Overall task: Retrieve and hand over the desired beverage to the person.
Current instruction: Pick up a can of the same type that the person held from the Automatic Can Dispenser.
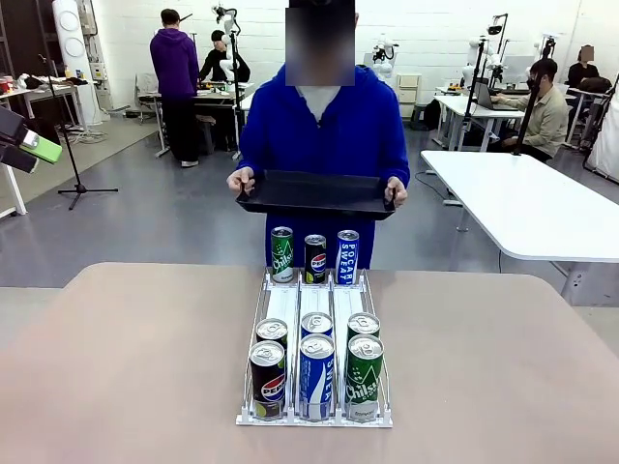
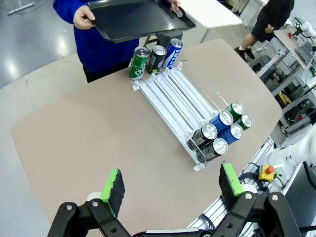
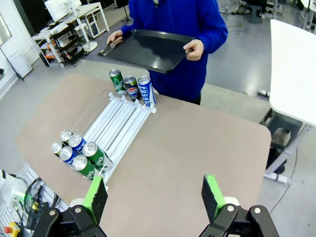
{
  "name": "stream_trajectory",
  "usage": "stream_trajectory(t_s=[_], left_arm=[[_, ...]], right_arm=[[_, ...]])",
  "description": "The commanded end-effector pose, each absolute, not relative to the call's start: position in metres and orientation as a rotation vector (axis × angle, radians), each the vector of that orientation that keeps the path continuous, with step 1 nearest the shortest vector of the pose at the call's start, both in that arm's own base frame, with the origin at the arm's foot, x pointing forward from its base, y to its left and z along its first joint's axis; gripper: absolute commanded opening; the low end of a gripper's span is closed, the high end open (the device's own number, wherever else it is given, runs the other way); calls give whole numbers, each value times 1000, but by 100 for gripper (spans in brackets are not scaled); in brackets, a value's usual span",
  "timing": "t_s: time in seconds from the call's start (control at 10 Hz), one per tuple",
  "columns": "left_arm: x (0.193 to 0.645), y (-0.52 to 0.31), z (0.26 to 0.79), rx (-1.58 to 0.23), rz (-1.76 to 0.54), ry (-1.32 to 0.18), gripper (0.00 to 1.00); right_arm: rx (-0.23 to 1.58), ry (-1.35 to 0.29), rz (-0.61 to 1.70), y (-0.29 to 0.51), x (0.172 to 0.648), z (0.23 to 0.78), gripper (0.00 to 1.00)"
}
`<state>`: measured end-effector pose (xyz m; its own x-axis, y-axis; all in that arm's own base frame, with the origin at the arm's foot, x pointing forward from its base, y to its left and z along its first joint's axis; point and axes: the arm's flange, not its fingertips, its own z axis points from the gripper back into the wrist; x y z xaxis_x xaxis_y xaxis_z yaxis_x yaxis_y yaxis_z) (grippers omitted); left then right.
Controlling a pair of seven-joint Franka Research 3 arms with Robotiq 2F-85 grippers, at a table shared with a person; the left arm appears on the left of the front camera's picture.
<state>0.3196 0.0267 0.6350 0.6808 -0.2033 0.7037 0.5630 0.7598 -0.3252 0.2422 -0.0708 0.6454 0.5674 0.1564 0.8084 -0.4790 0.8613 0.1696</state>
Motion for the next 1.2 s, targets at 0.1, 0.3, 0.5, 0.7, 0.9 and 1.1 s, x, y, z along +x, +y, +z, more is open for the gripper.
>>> stream_trajectory(t_s=[0.1, 0.3, 0.5, 0.7, 0.9, 1.1], left_arm=[[318, 28, 636, -571, -469, -702, 100], [318, 28, 636, -571, -469, -702, 100], [318, 28, 636, -571, -469, -702, 100], [318, 28, 636, -571, -469, -702, 100], [318, 28, 636, -571, -469, -702, 100], [318, 28, 636, -571, -469, -702, 100]], right_arm=[[404, -900, 393, -70, 242, 644, 100], [404, -900, 393, -70, 242, 644, 100], [404, -900, 393, -70, 242, 644, 100], [404, -900, 393, -70, 242, 644, 100], [404, -900, 393, -70, 242, 644, 100], [404, -900, 393, -70, 242, 644, 100]])
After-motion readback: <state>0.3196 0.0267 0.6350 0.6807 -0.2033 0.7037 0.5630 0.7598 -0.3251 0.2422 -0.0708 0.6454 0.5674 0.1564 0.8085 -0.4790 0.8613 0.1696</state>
